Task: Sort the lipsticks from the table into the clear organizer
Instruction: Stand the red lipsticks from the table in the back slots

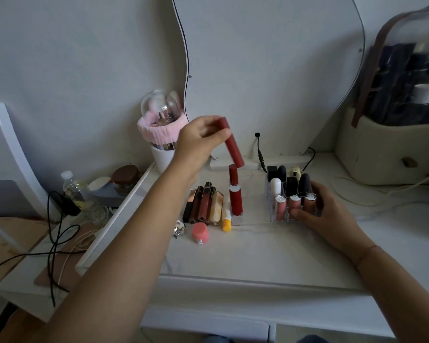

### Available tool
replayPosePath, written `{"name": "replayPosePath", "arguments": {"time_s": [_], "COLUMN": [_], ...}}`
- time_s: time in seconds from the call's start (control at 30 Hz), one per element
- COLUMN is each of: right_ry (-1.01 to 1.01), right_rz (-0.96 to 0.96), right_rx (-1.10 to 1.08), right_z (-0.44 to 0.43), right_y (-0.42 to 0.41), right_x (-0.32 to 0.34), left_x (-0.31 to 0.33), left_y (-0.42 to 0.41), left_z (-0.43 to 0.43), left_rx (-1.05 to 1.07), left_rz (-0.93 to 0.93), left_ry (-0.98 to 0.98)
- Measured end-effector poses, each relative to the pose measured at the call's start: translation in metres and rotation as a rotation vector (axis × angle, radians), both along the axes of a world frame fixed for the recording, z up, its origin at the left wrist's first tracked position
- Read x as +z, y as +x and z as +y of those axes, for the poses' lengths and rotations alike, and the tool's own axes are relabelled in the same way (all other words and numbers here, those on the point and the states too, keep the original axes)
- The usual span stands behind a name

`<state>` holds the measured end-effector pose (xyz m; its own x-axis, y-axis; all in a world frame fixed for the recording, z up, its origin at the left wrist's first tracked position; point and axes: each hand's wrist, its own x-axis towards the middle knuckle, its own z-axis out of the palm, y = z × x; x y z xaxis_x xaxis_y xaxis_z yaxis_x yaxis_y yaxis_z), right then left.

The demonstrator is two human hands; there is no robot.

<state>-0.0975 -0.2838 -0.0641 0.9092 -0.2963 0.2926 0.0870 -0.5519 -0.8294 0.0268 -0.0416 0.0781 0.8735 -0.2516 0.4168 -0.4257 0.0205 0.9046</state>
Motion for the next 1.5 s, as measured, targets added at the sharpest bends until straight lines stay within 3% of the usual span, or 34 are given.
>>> {"name": "replayPosePath", "arguments": {"time_s": [0.37, 0.67, 1.0, 1.17, 1.33, 1.5], "right_ry": [0.006, 0.002, -0.017, -0.001, -0.036, -0.040], "right_rz": [0.002, 0.008, 0.024, 0.018, 0.023, 0.025], "right_rx": [0.007, 0.004, -0.021, 0.000, -0.033, -0.042], "right_z": [0.001, 0.002, 0.003, 0.002, 0.002, 0.002], "right_y": [0.000, -0.001, -0.002, -0.003, -0.002, -0.001], "right_x": [0.001, 0.002, 0.003, 0.003, 0.003, 0.003], "left_x": [-0.047, -0.074, -0.059, -0.053, -0.086, -0.098], "left_y": [0.009, 0.015, 0.016, 0.037, 0.046, 0.039], "left_z": [-0.027, -0.019, -0.005, 0.044, 0.071, 0.063], "left_rx": [-0.055, -0.050, -0.130, 0.072, 0.195, 0.252], "left_rz": [0.066, 0.144, 0.121, 0.153, 0.292, 0.243], "left_ry": [0.321, 0.354, 0.324, 0.211, 0.504, 0.578]}}
